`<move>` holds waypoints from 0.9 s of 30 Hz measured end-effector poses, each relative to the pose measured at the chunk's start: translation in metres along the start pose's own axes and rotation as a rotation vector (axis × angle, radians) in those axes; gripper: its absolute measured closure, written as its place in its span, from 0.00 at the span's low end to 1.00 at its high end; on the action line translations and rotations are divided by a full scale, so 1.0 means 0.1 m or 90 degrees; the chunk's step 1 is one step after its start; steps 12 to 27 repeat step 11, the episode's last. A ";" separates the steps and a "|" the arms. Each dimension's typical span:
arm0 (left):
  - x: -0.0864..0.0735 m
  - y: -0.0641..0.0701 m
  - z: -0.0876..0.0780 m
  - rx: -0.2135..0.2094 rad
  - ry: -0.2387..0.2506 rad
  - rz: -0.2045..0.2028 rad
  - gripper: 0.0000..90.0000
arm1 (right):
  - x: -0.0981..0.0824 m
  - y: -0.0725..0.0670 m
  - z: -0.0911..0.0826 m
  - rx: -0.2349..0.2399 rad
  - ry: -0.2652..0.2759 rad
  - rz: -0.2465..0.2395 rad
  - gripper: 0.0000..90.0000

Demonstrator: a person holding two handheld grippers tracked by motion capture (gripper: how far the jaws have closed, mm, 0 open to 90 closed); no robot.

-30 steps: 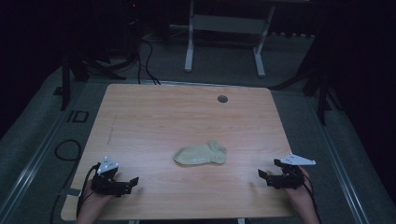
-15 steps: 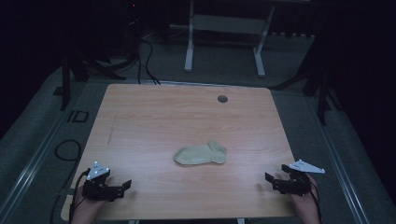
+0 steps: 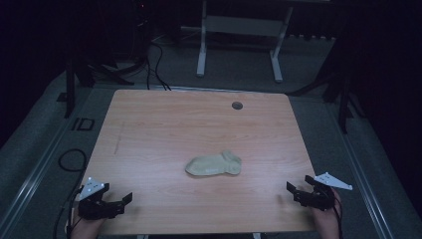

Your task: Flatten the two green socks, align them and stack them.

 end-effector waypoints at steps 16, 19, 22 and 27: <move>-0.04 -0.02 0.02 -0.006 0.006 -0.009 0.02 | -0.02 0.02 0.02 -0.004 -0.010 -0.006 0.14; -0.04 -0.02 0.02 -0.006 0.006 -0.009 0.02 | -0.02 0.02 0.02 -0.004 -0.010 -0.006 0.14; -0.04 -0.02 0.02 -0.006 0.006 -0.009 0.02 | -0.02 0.02 0.02 -0.004 -0.010 -0.006 0.14; -0.04 -0.02 0.02 -0.006 0.006 -0.009 0.02 | -0.02 0.02 0.02 -0.004 -0.010 -0.006 0.14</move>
Point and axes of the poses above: each handheld gripper's, and its own axes: z roughly forward along the jaws, x roughly out of its top, y roughly to its right, the point moved 8 cm from there along z, roughly forward along the jaws, and after that the axes turned 4 degrees about -x, right-handed, at the moved point
